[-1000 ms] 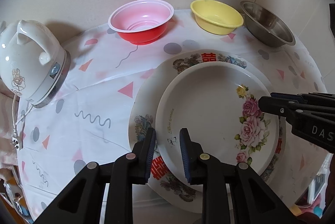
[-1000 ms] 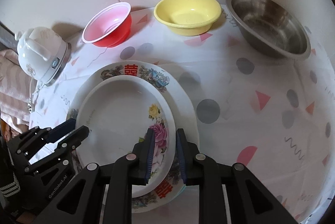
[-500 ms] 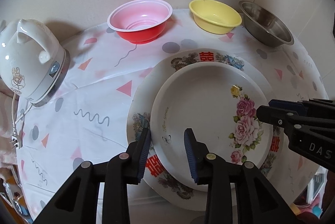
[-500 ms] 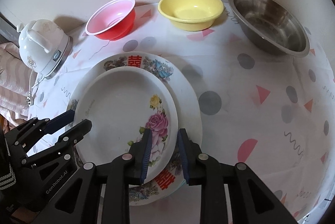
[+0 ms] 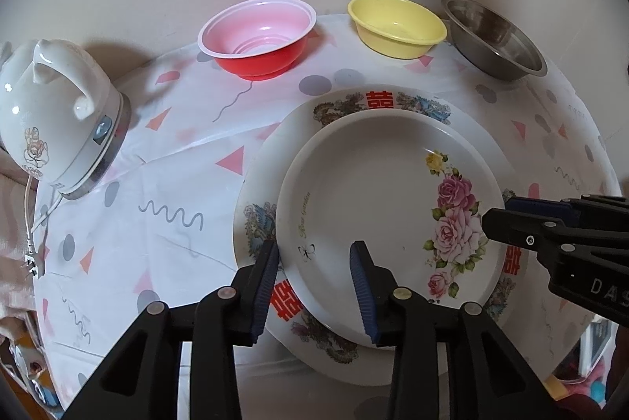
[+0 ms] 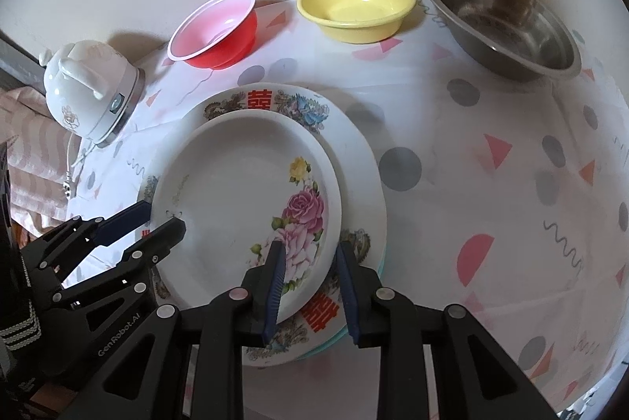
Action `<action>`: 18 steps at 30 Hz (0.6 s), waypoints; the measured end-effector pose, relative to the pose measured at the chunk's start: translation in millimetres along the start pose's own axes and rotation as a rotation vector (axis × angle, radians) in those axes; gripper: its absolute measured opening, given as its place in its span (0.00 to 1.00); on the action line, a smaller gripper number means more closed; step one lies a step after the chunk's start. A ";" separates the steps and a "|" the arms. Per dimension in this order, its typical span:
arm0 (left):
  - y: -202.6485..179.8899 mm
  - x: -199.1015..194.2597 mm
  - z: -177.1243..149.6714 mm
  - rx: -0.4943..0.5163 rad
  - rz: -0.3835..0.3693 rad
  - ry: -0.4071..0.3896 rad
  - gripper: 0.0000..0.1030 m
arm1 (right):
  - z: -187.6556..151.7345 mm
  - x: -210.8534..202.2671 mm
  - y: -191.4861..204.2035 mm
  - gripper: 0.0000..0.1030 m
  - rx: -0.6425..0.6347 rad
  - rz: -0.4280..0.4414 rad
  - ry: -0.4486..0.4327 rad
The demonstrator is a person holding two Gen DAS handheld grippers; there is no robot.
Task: Organize plates and bowls
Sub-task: 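Lower the rose-pattern plate onto the red-character plate and open both grippers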
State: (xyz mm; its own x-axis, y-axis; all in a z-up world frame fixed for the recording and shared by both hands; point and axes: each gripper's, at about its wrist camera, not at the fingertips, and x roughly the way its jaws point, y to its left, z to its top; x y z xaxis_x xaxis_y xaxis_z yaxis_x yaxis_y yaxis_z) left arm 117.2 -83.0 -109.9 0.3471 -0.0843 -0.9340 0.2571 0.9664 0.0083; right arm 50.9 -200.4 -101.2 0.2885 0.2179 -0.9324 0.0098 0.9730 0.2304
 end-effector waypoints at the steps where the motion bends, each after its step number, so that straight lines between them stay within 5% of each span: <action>1: 0.4 -1.3 0.3 -0.002 0.002 -0.002 0.38 | -1.0 -1.8 -1.7 0.27 0.011 0.008 -0.005; 4: 1.7 -5.5 2.2 -0.004 0.019 -0.013 0.39 | -3.5 -11.7 -6.2 0.27 0.026 0.020 -0.039; 10: 6.7 -12.8 3.9 -0.037 0.023 -0.036 0.52 | -1.7 -30.2 -20.3 0.27 0.084 0.029 -0.108; 14: 7.2 -17.7 5.1 -0.063 0.003 -0.065 0.70 | -2.3 -37.6 -34.9 0.27 0.141 0.031 -0.137; 18: 5.1 -19.5 9.2 -0.077 -0.010 -0.065 0.74 | -5.6 -43.2 -49.0 0.27 0.188 0.020 -0.162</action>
State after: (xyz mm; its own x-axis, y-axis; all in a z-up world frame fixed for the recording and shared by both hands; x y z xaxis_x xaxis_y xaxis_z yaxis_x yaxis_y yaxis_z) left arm 120.0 -78.7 -88.3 0.4029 -0.1072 -0.9089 0.1912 0.9811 -0.0310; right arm 32.6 -257.0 -73.8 0.4400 0.2073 -0.8737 0.1763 0.9341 0.3104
